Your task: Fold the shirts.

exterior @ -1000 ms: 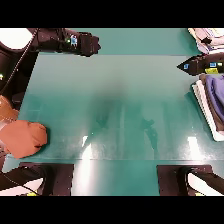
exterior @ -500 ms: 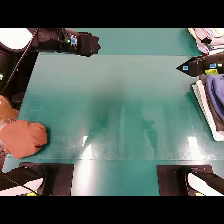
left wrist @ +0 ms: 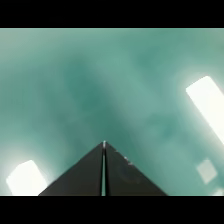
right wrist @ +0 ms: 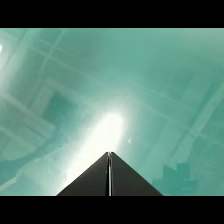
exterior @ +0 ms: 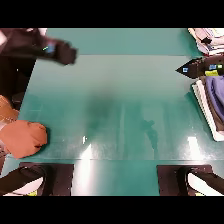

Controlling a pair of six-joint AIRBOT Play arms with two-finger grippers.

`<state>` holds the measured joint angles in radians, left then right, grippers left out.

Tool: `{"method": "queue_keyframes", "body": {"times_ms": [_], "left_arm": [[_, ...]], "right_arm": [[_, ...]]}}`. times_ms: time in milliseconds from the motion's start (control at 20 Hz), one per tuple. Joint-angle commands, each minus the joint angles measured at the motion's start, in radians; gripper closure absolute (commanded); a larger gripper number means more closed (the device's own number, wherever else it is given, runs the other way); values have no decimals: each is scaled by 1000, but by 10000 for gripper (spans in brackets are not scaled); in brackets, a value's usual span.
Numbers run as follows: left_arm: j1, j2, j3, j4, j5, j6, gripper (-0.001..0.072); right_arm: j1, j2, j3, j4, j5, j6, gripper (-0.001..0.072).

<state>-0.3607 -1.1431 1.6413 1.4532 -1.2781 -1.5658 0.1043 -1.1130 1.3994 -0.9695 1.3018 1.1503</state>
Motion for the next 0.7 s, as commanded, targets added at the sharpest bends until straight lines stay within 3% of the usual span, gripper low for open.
{"method": "queue_keyframes", "body": {"times_ms": [0, 300, 350, 400, 450, 500, 650], "left_arm": [[85, 173, -140, 237, -294, 3, 683], [281, 391, -602, 380, -335, -32, 679], [304, 389, -665, 383, -330, -32, 584], [325, 389, -737, 384, -311, -43, 224], [344, 389, -802, 391, -271, -76, 2], [364, 389, -867, 400, -225, -95, 36], [428, 389, -1012, 404, -132, -163, 37]], "right_arm": [[2, 1, 1, 1, 23, 1, 697], [2, 1, 1, 0, 64, 0, 697], [2, 1, 1, 0, 65, 0, 697], [2, 1, 1, 0, 66, 0, 697], [2, 1, 1, 0, 68, 0, 697], [2, 1, 1, 0, 68, 0, 697], [2, 1, 1, 0, 69, 0, 697]]}}
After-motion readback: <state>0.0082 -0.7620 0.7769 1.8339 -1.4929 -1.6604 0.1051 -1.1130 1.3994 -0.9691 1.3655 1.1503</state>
